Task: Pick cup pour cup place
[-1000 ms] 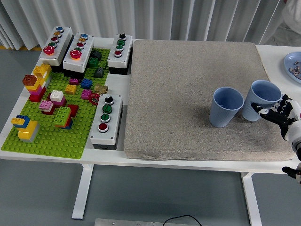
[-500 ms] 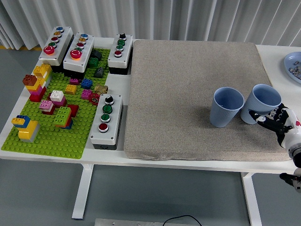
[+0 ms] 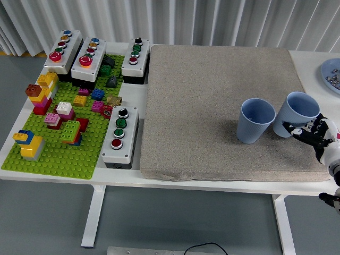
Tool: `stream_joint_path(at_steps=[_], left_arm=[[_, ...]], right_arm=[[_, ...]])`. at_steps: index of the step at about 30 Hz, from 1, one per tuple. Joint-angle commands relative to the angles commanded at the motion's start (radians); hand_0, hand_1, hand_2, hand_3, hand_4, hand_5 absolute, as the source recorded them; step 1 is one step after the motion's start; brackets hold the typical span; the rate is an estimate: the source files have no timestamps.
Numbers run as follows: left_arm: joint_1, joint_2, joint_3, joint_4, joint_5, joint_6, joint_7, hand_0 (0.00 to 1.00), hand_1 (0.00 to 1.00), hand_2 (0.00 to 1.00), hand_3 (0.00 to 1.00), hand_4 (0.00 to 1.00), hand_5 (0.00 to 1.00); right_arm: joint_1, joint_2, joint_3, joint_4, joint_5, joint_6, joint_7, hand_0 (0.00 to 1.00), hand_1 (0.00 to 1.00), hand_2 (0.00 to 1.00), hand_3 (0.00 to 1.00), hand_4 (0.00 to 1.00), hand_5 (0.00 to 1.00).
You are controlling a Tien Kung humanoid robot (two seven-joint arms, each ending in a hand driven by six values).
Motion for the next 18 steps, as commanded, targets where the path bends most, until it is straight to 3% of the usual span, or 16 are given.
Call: stream_joint_path(at_steps=[11, 12, 17, 18], left_arm=[[-0.002, -0.001, -0.018, 0.0, 0.017, 0.0, 0.003, 0.699, 0.732, 0.75, 0.631, 0.489, 0.928], [-0.003, -0.001, -0.017, 0.0, 0.016, 0.0, 0.003, 0.698, 0.732, 0.75, 0.631, 0.489, 0.929], [-0.002, -0.001, -0.02, 0.0, 0.018, 0.0, 0.003, 0.698, 0.732, 0.75, 0.631, 0.489, 0.929], [-0.002, -0.001, -0.022, 0.0, 0.02, 0.0, 0.004, 0.699, 0.732, 0.749, 0.631, 0.489, 0.928]], right_arm=[[0.001, -0.001, 0.009, -0.008, -0.013, 0.014, -0.012, 0.832, 0.69, 0.601, 0.669, 0.634, 0.002], [0.001, -0.002, 0.011, -0.008, -0.014, 0.015, -0.012, 0.846, 0.741, 0.683, 0.715, 0.638, 0.002], [0.002, -0.002, 0.011, -0.006, -0.034, 0.045, -0.031, 0.846, 0.741, 0.683, 0.715, 0.638, 0.002], [0.002, -0.002, 0.011, -0.007, -0.035, 0.05, -0.033, 0.865, 0.79, 0.767, 0.788, 0.679, 0.048]])
